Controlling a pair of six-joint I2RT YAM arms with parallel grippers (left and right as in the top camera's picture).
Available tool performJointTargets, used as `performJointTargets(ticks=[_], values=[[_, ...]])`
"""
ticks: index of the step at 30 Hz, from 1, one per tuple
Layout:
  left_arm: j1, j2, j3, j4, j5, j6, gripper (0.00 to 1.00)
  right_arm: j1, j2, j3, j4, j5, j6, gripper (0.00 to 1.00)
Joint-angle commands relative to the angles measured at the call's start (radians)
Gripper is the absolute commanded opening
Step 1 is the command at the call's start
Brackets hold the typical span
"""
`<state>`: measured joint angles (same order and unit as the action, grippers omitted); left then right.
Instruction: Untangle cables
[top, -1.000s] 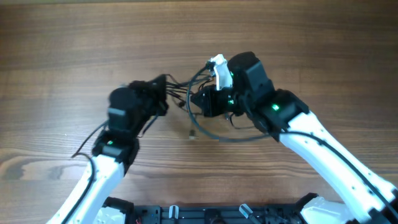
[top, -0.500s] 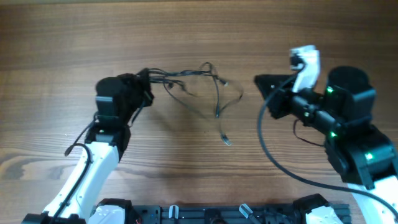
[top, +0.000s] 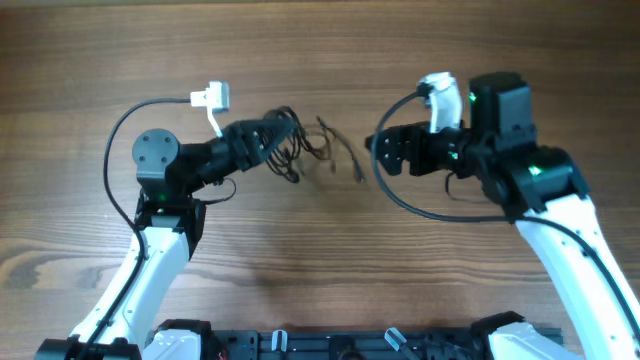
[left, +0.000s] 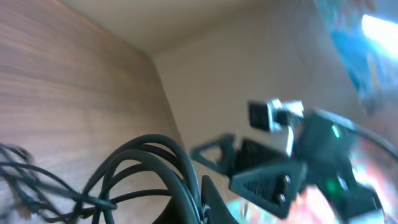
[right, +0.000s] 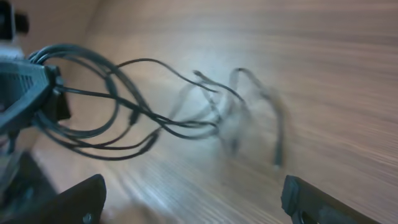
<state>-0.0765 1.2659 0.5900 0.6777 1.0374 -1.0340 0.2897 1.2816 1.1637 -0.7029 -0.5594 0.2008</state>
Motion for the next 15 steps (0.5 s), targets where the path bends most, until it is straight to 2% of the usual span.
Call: performJointTargets(ticks=[1, 4, 5, 6, 7, 9, 10, 12, 13, 15], values=[[0.0, -0.005, 0.003, 0.008, 0.118, 0.088, 0.04, 0.055, 0.058, 0.006, 0.01, -0.12, -0.068, 0.92], [0.0, -0.005, 0.003, 0.008, 0.118, 0.088, 0.04, 0.102, 0.071, 0.006, 0.011, -0.119, -0.067, 0.92], [0.0, -0.005, 0.003, 0.008, 0.117, 0.088, 0.04, 0.117, 0.073, 0.006, 0.014, -0.115, -0.067, 0.93], [0.0, -0.005, 0.003, 0.008, 0.117, 0.084, 0.04, 0.137, 0.074, 0.006, 0.023, -0.107, -0.067, 1.0], [0.0, -0.005, 0.003, 0.008, 0.117, 0.082, 0.04, 0.148, 0.077, 0.006, 0.035, -0.091, -0.066, 1.0], [0.0, -0.005, 0.003, 0.008, 0.089, 0.005, 0.04, 0.165, 0.085, 0.006, 0.06, -0.036, -0.044, 0.99], [0.0, -0.005, 0.003, 0.008, 0.052, -0.082, 0.04, 0.177, 0.097, 0.006, 0.079, -0.009, -0.047, 0.82], [0.002, -0.005, 0.003, 0.008, 0.003, -0.198, 0.04, 0.19, 0.114, 0.006, 0.099, -0.006, -0.093, 0.64], [0.003, -0.005, 0.003, 0.007, -0.012, -0.248, 0.04, 0.193, 0.121, 0.006, 0.104, -0.006, -0.123, 0.6], [0.01, -0.005, 0.003, 0.007, -0.027, -0.328, 0.04, 0.195, 0.135, 0.006, 0.103, -0.014, -0.2, 0.6]])
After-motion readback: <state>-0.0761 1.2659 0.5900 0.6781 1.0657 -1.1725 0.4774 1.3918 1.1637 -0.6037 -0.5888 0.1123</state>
